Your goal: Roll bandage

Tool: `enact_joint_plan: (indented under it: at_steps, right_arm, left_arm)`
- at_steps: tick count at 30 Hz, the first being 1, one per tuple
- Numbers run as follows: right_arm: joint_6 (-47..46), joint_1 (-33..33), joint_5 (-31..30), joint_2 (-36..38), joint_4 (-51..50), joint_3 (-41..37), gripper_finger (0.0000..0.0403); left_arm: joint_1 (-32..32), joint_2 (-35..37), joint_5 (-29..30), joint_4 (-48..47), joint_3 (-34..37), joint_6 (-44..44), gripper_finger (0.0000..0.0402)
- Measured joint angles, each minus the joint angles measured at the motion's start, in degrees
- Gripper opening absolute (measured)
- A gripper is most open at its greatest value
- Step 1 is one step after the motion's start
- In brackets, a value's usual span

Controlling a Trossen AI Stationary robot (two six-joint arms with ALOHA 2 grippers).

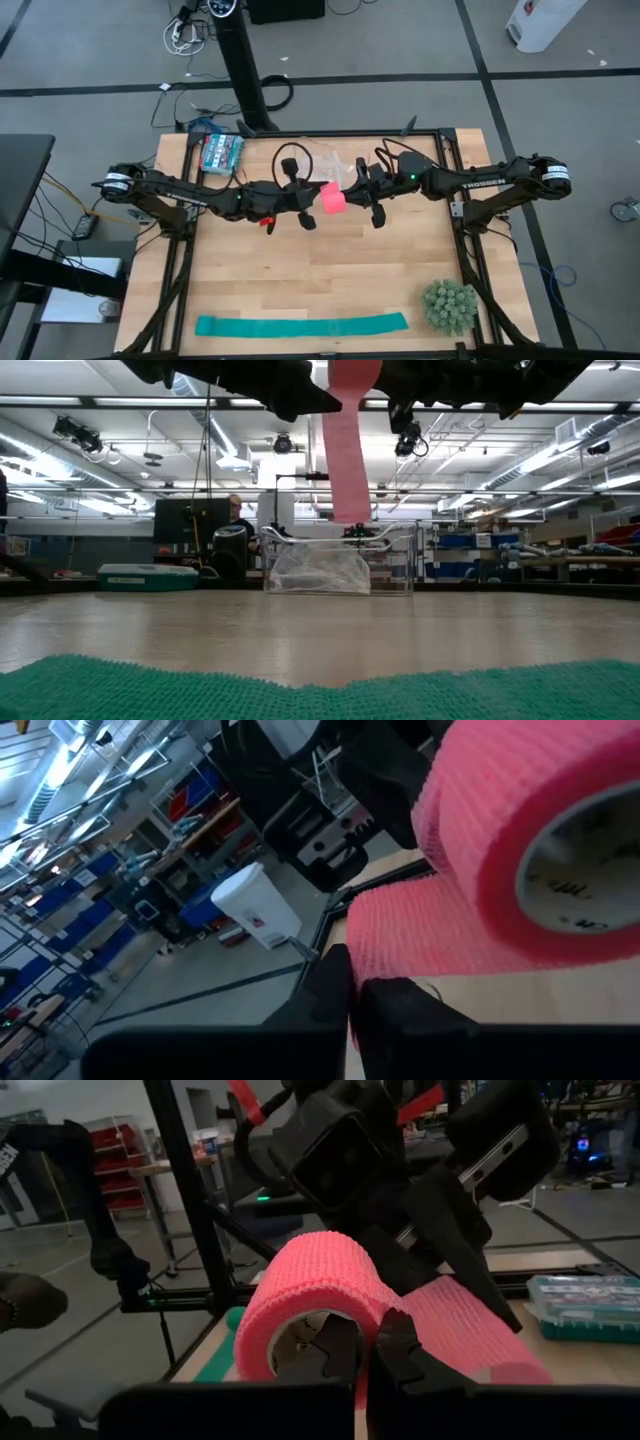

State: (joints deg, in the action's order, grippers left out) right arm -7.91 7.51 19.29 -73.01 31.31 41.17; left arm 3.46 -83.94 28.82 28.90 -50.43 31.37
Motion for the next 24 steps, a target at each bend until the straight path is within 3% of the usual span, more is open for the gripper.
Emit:
enact_joint_plan:
  at_steps: [13,24]
  right_arm:
    - [-0.1,0.0,-1.0,0.0,-0.1,0.0,0.0000]
    - [-0.1,-1.3,-1.3,0.0,-0.1,0.0,0.0000]
  left_arm:
    - [0.0,0.0,-0.6,4.3,0.0,-0.5,0.0192]
    - [0.0,0.0,0.1,10.8,0.0,-0.3,0.0207]
